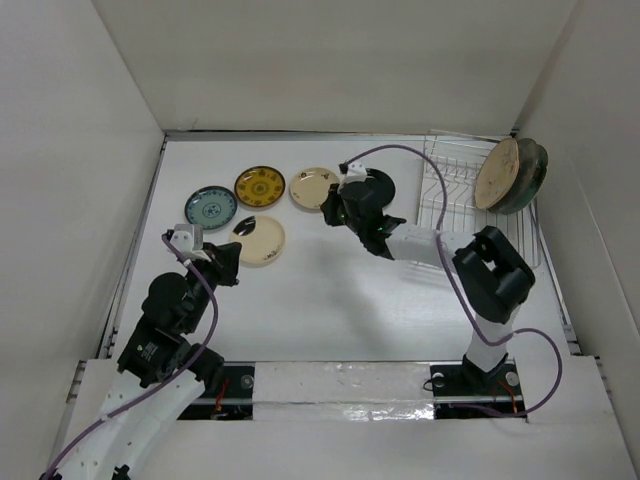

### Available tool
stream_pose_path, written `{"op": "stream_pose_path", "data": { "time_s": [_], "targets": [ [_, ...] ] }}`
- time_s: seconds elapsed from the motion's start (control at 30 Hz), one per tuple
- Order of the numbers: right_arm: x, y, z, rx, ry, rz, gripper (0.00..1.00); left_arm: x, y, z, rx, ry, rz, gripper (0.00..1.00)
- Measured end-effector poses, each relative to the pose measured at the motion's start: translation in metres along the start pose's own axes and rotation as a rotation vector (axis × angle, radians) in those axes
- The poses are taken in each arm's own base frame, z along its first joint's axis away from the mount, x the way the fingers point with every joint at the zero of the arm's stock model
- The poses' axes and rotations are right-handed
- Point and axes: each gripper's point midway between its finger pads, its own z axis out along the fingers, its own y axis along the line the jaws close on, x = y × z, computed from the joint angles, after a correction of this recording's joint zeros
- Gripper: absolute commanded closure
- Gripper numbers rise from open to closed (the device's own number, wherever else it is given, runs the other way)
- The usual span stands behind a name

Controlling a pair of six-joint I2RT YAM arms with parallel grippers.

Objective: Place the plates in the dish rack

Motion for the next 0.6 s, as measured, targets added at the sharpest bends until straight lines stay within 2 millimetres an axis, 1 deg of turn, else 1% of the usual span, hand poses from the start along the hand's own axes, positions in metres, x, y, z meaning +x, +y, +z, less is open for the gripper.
{"op": "stream_pose_path", "data": {
  "time_s": [0.03, 0.07, 0.1, 0.13, 0.17, 0.23, 0.3, 0.4, 0.47, 0.6],
  "targets": [
    [0.019, 0.012, 0.005, -0.046, 0.045, 0.013, 0.75, 0.002, 0.002, 0.002, -0.012, 0.008, -0.002, 1.00],
    [0.038, 0.021, 0.009, -0.086, 0.089, 0.031, 0.62, 0.004, 0.004, 0.003, -0.024, 0.015, -0.002, 1.00],
    [0.054, 0.029, 0.013, -0.125, 0.130, 0.054, 0.57, 0.005, 0.006, 0.004, -0.034, 0.022, -0.004, 0.99],
    [0.067, 0.032, 0.017, -0.147, 0.159, 0.073, 0.52, 0.007, 0.007, 0.005, -0.043, 0.027, -0.005, 0.99],
    [0.079, 0.036, 0.020, -0.171, 0.189, 0.092, 0.44, 0.007, 0.008, 0.006, -0.051, 0.030, -0.008, 0.98],
    [0.102, 0.042, 0.027, -0.205, 0.246, 0.134, 0.38, 0.009, 0.010, 0.007, -0.065, 0.034, -0.012, 0.98],
    [0.120, 0.047, 0.032, -0.229, 0.295, 0.171, 0.37, 0.009, 0.012, 0.008, -0.078, 0.036, -0.017, 0.97],
    [0.133, 0.061, 0.043, -0.275, 0.336, 0.224, 0.36, 0.013, 0.015, 0.011, -0.094, 0.050, -0.017, 0.96],
    [0.132, 0.073, 0.050, -0.312, 0.337, 0.257, 0.36, 0.016, 0.015, 0.013, -0.100, 0.062, -0.014, 0.96],
    [0.137, 0.095, 0.057, -0.380, 0.362, 0.310, 0.37, 0.019, 0.017, 0.015, -0.108, 0.076, -0.012, 0.96]
  ]
}}
